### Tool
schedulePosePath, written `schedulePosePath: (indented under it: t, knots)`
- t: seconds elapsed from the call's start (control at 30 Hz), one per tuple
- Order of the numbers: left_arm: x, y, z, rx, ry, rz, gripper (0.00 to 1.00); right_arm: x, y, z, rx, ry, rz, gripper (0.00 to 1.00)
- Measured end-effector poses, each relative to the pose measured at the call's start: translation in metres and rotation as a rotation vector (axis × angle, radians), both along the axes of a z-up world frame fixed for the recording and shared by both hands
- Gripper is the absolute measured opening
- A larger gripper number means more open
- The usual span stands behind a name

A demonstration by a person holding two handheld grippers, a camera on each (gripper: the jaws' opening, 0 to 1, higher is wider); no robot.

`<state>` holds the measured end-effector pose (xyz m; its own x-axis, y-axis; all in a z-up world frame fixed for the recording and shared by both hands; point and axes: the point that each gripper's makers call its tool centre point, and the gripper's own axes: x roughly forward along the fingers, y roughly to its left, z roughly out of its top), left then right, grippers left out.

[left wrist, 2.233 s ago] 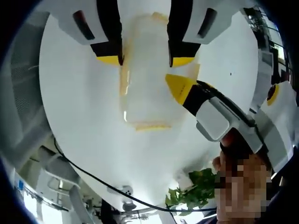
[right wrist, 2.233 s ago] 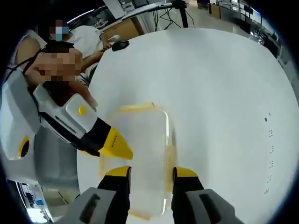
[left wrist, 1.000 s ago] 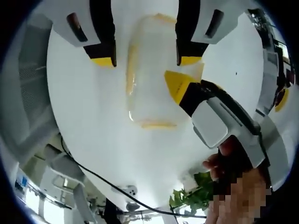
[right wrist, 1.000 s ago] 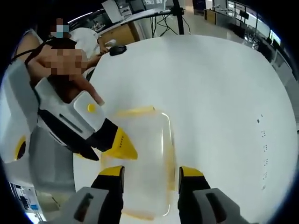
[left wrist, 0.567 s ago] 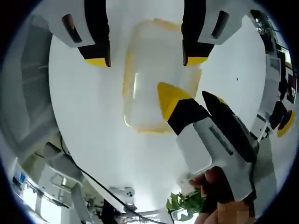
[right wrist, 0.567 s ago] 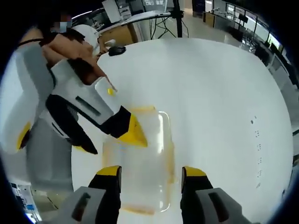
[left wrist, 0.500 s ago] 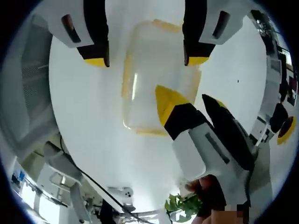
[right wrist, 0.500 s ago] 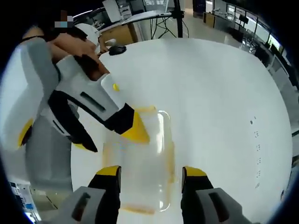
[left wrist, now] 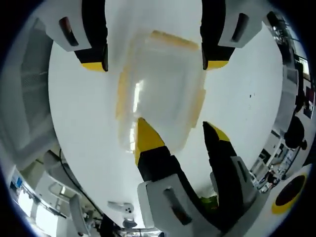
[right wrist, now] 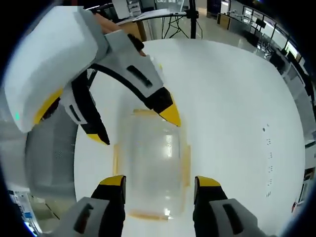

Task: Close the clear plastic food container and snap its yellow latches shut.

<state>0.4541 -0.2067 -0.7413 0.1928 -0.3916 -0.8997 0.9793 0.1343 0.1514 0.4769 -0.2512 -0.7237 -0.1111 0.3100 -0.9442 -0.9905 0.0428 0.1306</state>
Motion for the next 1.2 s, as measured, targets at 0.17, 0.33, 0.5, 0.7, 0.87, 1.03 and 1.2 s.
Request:
schedulePosePath:
  t: [0.17,0.33,0.5,0.7,0.87,1.03,1.2]
  knots:
    - [0.003,-0.001,-0.001,-0.003,-0.004,-0.013,0.77,-0.002,-0.003,0.0,-0.009,-0.009,-0.002,0.55]
    - [0.005,0.001,0.001,0.006,-0.004,-0.014,0.79,-0.005,-0.008,-0.001,-0.014,-0.012,-0.005,0.56]
    - [0.007,0.004,0.001,0.014,-0.012,-0.025,0.8,-0.007,-0.012,-0.002,-0.015,-0.022,-0.014,0.57]
    - [0.013,0.008,0.0,0.061,-0.053,-0.077,0.82,-0.008,-0.016,-0.002,-0.017,-0.04,-0.03,0.59]
    - [0.015,0.008,-0.002,0.08,-0.059,-0.1,0.83,-0.015,-0.015,-0.004,-0.024,-0.044,-0.027,0.58]
    - [0.018,0.011,-0.004,0.099,-0.062,-0.125,0.85,-0.017,-0.018,-0.005,-0.033,-0.054,-0.028,0.6]
    - [0.021,0.015,-0.004,0.099,-0.049,-0.118,0.85,-0.016,-0.019,-0.005,-0.031,-0.078,-0.035,0.61]
